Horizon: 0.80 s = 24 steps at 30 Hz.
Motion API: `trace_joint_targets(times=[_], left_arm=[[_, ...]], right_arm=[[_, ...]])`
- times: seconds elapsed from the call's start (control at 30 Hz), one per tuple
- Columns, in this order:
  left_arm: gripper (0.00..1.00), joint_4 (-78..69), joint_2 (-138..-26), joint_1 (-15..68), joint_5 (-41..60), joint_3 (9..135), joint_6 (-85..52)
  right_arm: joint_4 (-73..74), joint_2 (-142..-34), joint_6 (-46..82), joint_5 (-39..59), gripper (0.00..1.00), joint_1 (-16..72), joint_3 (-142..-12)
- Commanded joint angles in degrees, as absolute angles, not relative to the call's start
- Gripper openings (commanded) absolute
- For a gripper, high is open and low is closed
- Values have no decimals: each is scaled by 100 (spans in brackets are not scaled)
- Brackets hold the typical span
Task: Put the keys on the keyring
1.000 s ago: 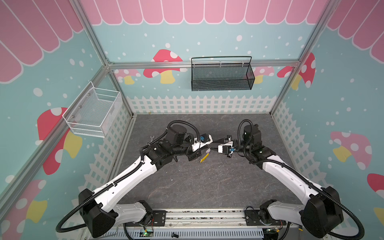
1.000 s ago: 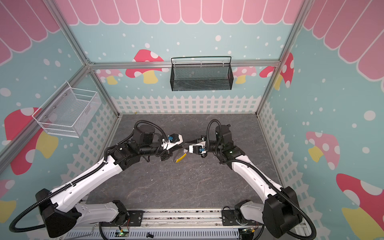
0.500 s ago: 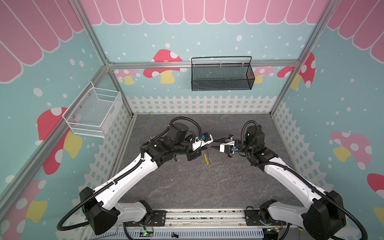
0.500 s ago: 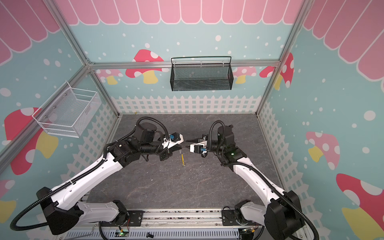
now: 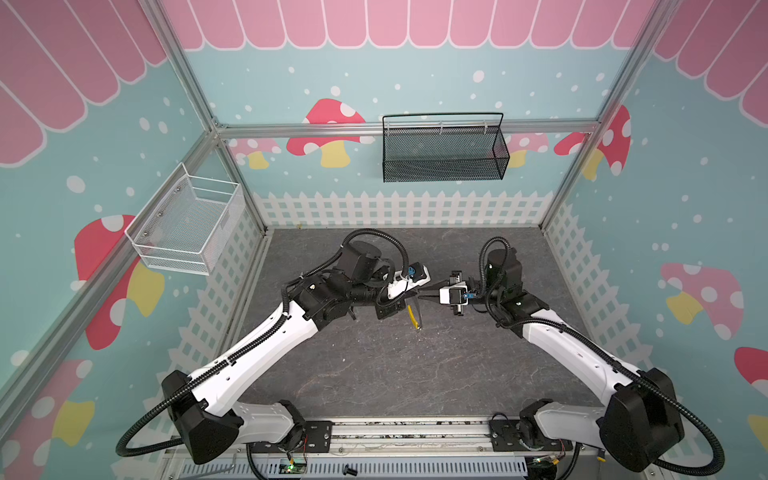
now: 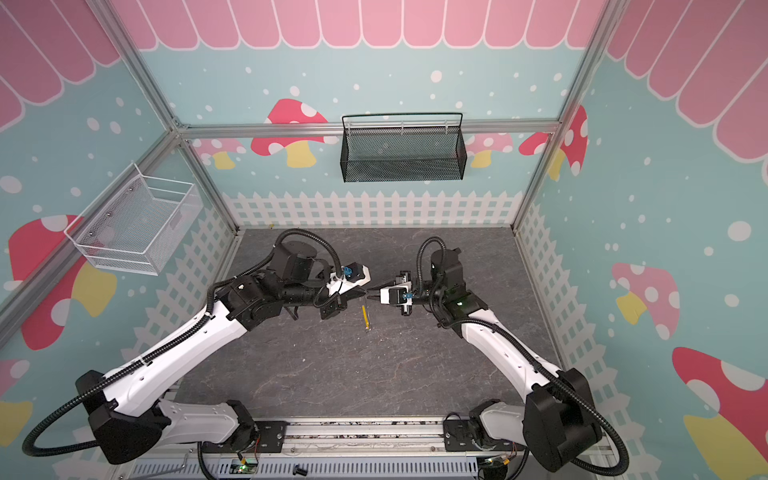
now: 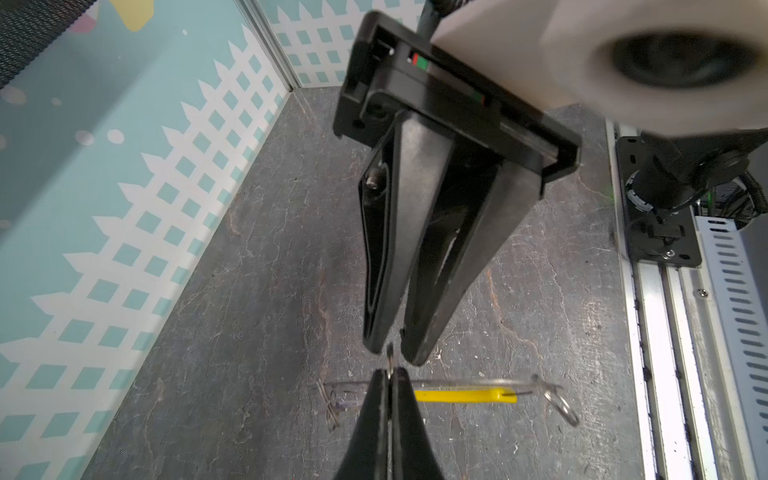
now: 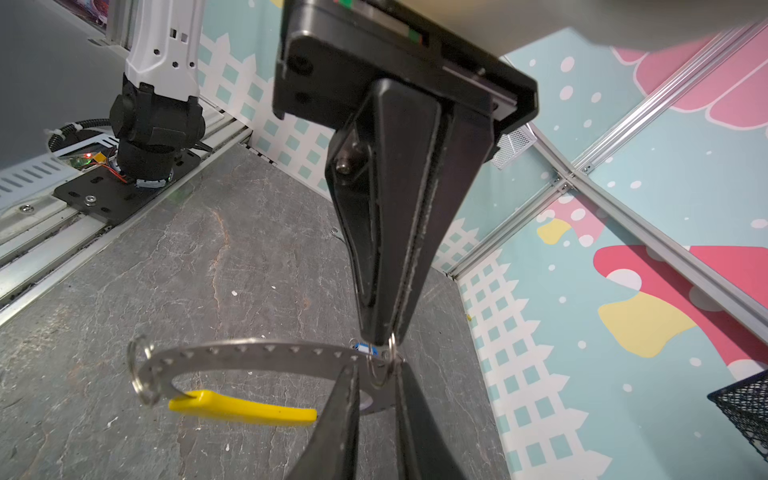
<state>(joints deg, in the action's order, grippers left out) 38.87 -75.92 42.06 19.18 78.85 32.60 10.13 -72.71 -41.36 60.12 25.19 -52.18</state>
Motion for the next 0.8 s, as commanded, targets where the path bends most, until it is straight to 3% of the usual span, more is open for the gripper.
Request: trace_joint_targets(times=[0.0,0.4,0.43,0.53,0.67,0.77], left_arm=[[0,4085,-7673,4275,1817,8107,3507],[0,4072,-7619,4368,1790,8204,3590],[3,3982,-7571,4368,1751,8127,3612],[32,3258,-7228,4319,1368,7518,3425],[37,2141,-6542,4072,1350,6529,3094],[30,1523,-6141,3790,1619,5911,2768]], right_arm=[[1071,-7343,-4005,6210,18,2542,-5395],[1014,-7469,-3909,6213,0,2554,-5379],[1027,-7473,-3907,6207,0,2549,-5379],[1231,-7471,-3758,6247,0,2548,-5323],[1864,-7445,-3281,6426,0,2548,-5189],[2724,-7452,-2642,6590,0,2548,-4996]])
